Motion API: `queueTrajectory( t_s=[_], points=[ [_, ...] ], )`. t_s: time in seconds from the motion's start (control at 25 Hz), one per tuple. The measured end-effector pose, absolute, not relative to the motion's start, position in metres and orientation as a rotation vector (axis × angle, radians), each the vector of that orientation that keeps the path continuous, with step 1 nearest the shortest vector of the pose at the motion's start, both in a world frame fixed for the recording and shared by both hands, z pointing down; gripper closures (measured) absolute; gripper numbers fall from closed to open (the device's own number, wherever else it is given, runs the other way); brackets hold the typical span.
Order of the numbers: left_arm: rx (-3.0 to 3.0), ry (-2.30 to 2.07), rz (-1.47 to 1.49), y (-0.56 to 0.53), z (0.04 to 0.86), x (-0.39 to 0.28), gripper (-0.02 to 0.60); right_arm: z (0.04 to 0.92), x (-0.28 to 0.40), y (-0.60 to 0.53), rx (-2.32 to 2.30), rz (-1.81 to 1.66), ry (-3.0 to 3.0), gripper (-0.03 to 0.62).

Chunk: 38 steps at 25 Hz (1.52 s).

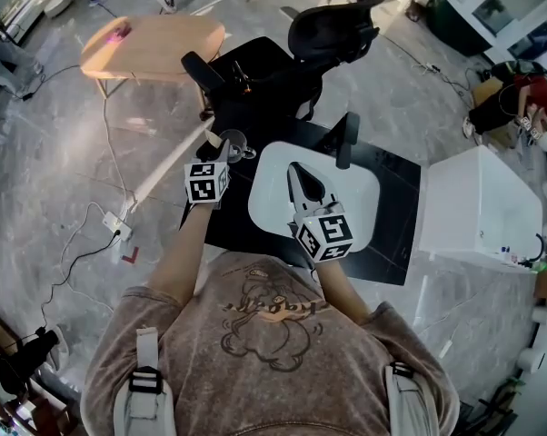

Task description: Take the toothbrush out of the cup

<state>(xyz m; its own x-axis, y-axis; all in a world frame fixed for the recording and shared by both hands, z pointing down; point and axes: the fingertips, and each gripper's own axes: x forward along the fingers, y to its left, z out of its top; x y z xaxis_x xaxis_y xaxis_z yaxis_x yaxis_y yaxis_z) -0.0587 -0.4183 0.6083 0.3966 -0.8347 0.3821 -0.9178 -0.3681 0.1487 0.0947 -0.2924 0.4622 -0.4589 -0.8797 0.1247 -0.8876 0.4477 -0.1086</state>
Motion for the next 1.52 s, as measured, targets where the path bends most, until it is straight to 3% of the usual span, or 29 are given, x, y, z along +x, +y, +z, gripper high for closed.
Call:
queueTrajectory(
  t_s=[0.28, 0.72, 1.2, 1.52],
  points=[
    [2.334, -1.517, 0.356, -0.419, 0.607, -0.056, 0.477, 0.464, 0.096, -0.293, 1.610, 0.255, -2.625, 0.577],
    [2.345, -1.522, 0.320, -0.420, 0.591, -0.058, 0.482, 0.468, 0.093, -0.295, 1.606, 0.265, -2.621, 0.577],
    [2.439, -1.575, 0.085, -0.428, 0.502, -0.060, 0.485, 0.472, 0.090, -0.291, 1.588, 0.274, -2.626, 0.577],
    [2.431, -1.580, 0.027, -0.422, 0.487, -0.065, 0.486, 0.472, 0.090, -0.290, 1.591, 0.275, -2.622, 0.577]
  ],
)
